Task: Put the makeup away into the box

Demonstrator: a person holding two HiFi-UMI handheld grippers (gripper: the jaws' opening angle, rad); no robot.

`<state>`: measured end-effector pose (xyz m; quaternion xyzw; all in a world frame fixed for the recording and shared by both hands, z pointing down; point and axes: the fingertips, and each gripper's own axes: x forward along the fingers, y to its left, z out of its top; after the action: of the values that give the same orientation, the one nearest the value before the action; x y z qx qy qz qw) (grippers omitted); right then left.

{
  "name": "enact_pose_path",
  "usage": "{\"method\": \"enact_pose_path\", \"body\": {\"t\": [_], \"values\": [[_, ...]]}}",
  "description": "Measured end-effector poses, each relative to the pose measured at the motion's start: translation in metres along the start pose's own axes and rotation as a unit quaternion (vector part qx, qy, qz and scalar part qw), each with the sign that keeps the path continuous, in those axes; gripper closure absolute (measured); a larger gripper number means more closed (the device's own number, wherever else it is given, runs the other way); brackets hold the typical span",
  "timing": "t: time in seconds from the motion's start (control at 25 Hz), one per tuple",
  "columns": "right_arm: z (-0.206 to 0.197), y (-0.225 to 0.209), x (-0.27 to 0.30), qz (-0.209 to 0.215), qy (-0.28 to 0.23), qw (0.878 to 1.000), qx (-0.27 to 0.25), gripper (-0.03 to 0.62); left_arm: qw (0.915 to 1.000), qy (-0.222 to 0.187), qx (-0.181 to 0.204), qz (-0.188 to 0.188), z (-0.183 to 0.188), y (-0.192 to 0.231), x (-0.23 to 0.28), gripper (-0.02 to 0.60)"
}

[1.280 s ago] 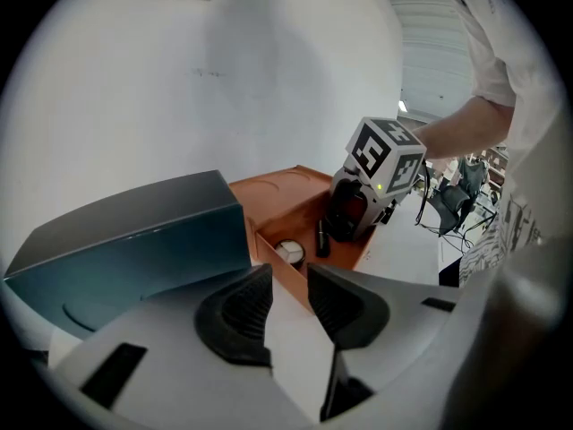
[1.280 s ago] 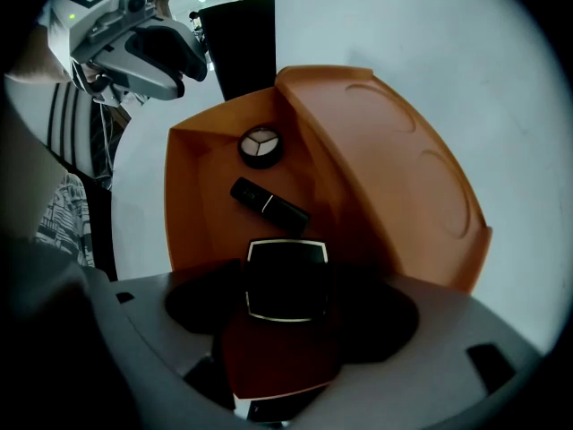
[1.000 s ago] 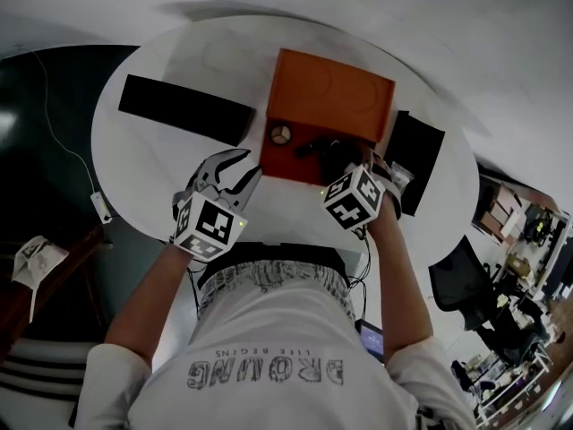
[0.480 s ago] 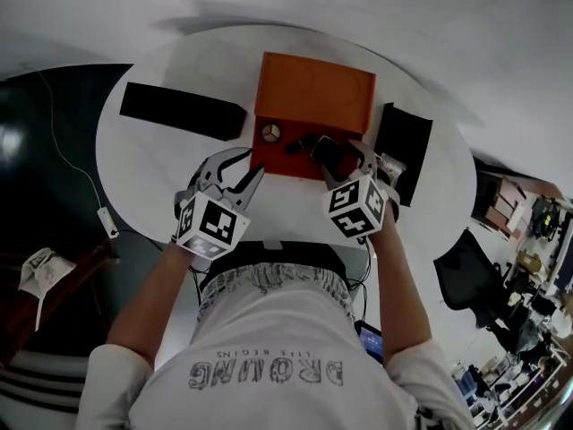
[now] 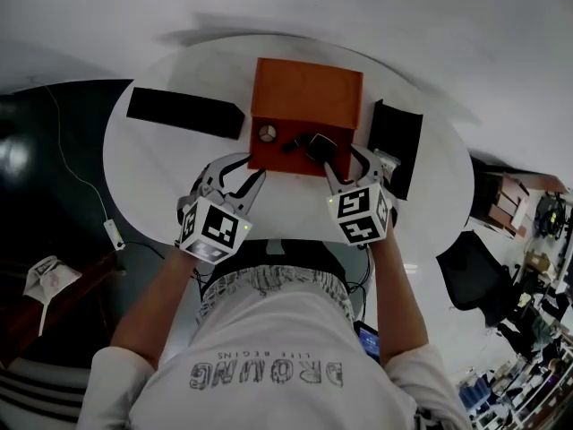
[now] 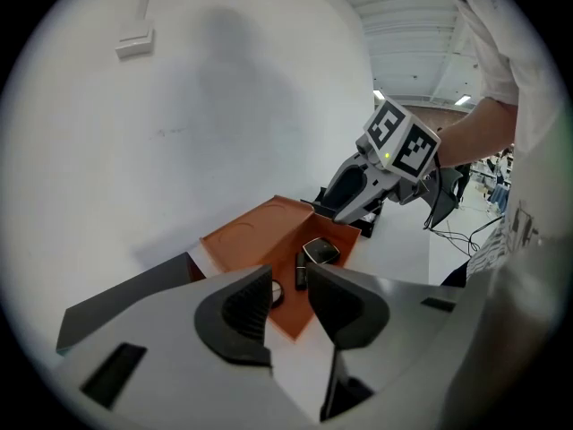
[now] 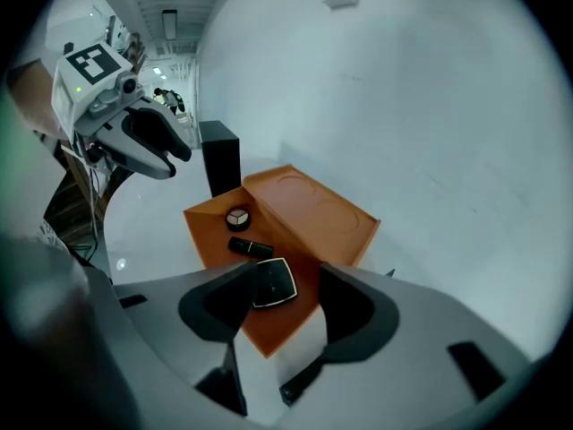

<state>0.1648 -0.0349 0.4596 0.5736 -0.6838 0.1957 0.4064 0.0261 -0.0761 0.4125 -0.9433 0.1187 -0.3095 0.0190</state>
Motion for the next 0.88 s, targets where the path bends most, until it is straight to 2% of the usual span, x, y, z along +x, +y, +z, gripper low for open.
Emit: {"method": "enact_pose_path", "body": {"t": [0.48,0.88], "values": [[0.009,-0.002,-0.038,-0.035,-0.053,0.997,0.039,0.428,0.9994,-0.025,0.019,0.011,0.024,-0.006,-0.020,0.443],[0.025,0.003,-0.063,-0.048,-0.097,0.993,0.040,0.502,0.9986,-0.044,0.022,0.021,0.037,-0.010,-0.033,0.454]]}}
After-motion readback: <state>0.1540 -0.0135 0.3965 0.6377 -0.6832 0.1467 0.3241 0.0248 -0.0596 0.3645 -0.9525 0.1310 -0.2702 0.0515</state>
